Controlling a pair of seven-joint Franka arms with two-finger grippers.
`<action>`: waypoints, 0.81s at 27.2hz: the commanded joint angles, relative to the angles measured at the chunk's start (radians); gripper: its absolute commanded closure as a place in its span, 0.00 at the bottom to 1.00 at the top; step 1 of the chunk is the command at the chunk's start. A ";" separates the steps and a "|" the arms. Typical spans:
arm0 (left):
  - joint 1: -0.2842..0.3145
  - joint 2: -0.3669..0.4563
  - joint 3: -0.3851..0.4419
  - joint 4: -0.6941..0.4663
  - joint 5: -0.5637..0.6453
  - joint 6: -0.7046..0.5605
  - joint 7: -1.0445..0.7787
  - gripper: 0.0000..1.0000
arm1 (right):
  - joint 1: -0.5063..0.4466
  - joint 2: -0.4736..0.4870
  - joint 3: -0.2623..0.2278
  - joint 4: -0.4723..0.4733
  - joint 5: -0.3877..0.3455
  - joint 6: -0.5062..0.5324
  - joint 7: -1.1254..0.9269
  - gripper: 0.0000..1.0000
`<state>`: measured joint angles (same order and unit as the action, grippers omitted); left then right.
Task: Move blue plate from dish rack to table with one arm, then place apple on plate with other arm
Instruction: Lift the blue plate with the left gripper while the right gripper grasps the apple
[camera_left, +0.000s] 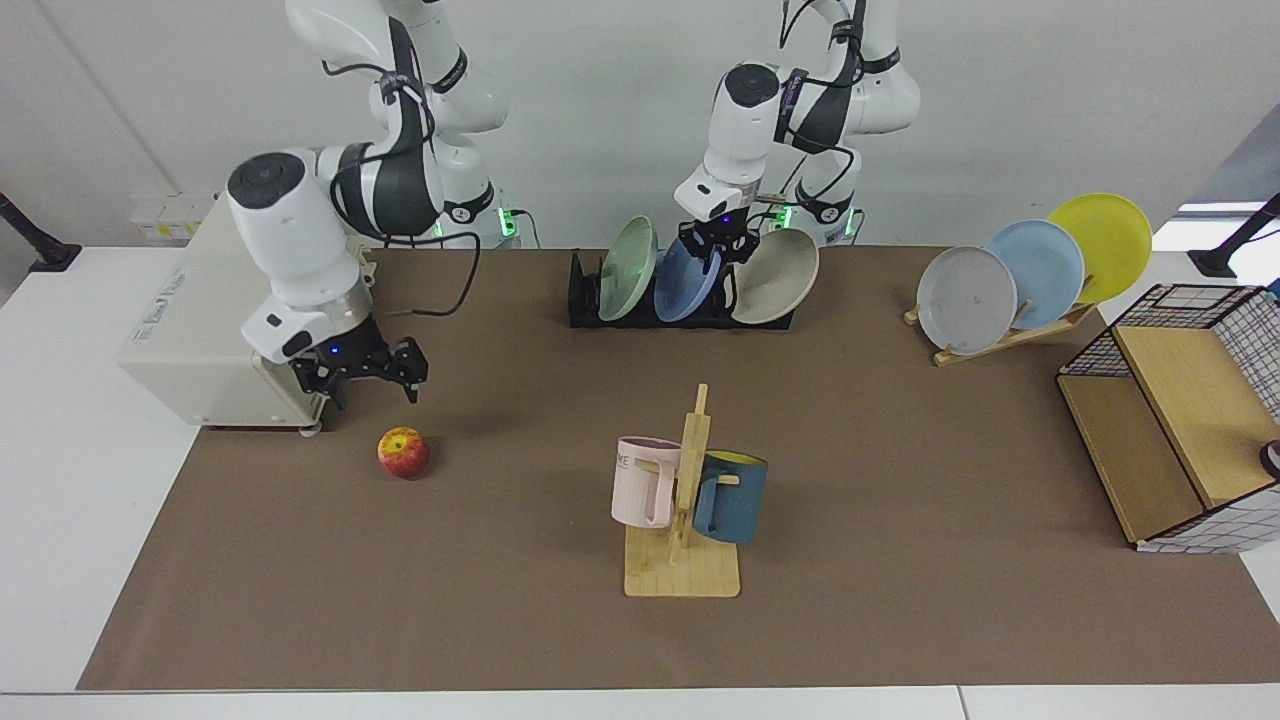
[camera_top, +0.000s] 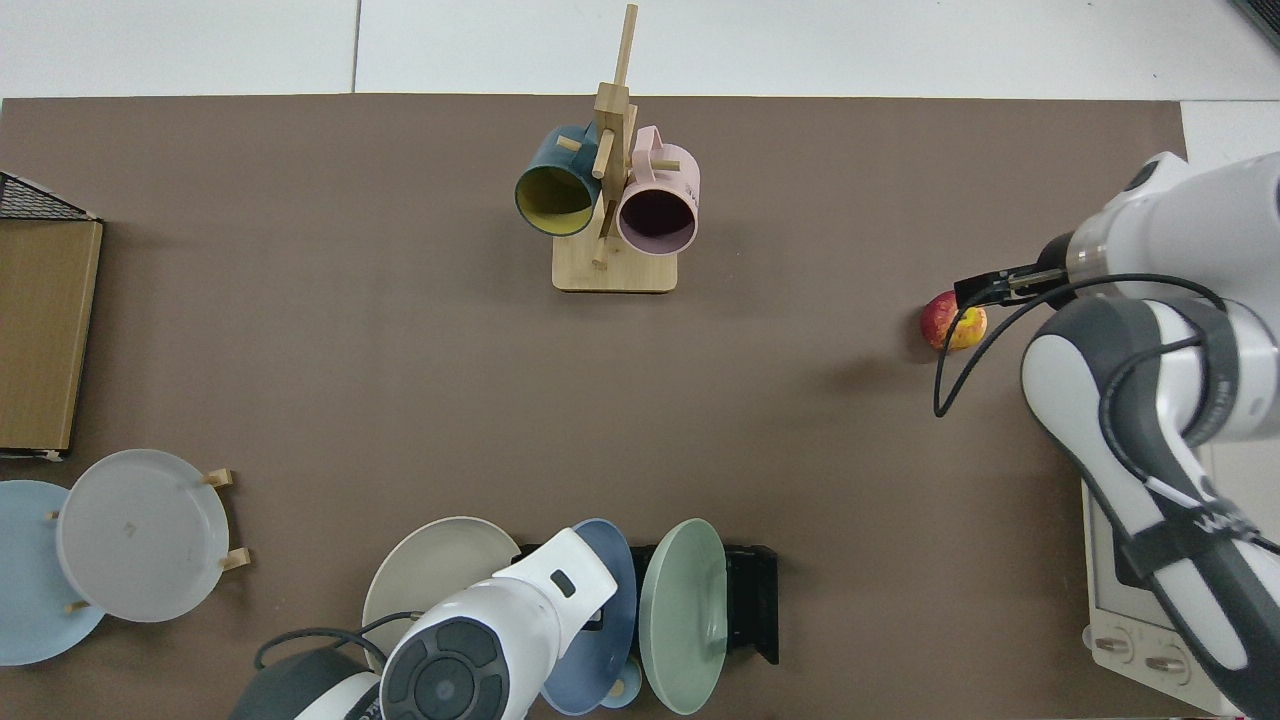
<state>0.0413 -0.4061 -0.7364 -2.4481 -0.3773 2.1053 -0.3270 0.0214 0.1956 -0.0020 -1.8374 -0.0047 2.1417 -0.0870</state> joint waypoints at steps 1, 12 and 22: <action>0.071 -0.014 -0.005 0.066 0.001 -0.137 0.017 1.00 | -0.009 0.097 0.000 0.017 0.008 0.084 -0.023 0.00; 0.080 0.064 0.164 0.239 0.000 -0.338 0.039 1.00 | -0.049 0.171 0.002 -0.017 0.026 0.144 -0.122 0.00; 0.088 0.223 0.292 0.334 -0.003 -0.167 0.039 1.00 | -0.046 0.171 0.002 -0.025 0.112 0.138 -0.099 0.00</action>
<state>0.1227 -0.2868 -0.4762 -2.1825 -0.3774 1.8819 -0.2978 -0.0174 0.3694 -0.0062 -1.8476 0.0780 2.2654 -0.1868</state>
